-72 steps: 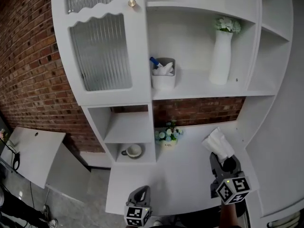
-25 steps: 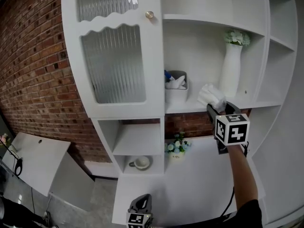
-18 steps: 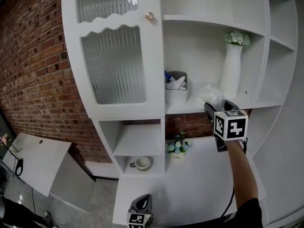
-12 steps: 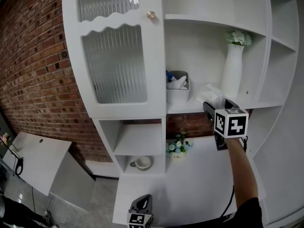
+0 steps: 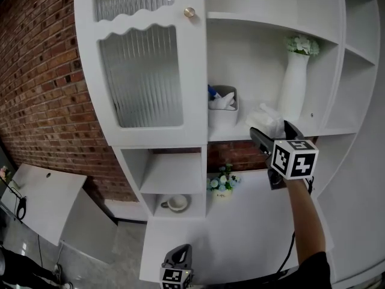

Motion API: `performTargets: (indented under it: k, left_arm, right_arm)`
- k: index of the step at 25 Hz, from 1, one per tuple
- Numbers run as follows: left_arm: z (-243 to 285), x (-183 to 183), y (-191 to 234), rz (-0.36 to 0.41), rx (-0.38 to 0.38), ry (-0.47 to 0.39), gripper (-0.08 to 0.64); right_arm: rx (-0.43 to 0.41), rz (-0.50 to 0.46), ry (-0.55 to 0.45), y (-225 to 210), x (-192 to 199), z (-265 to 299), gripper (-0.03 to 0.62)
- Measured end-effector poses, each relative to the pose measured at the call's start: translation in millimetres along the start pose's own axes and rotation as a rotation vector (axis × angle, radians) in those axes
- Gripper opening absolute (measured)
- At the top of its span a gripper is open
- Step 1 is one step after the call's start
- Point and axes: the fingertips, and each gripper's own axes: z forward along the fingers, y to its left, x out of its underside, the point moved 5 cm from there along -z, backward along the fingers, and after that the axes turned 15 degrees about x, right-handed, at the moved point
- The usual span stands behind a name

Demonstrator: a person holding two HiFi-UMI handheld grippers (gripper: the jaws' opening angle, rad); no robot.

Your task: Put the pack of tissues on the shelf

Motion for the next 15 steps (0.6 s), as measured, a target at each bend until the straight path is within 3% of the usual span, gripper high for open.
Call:
performTargets:
  k: [15]
  left_arm:
    - [-10, 4, -1, -0.007, -0.024, -0.037, 0.011]
  right_arm:
    - [-0.013, 0.010, -0.082, -14, 5, -43, 0.485]
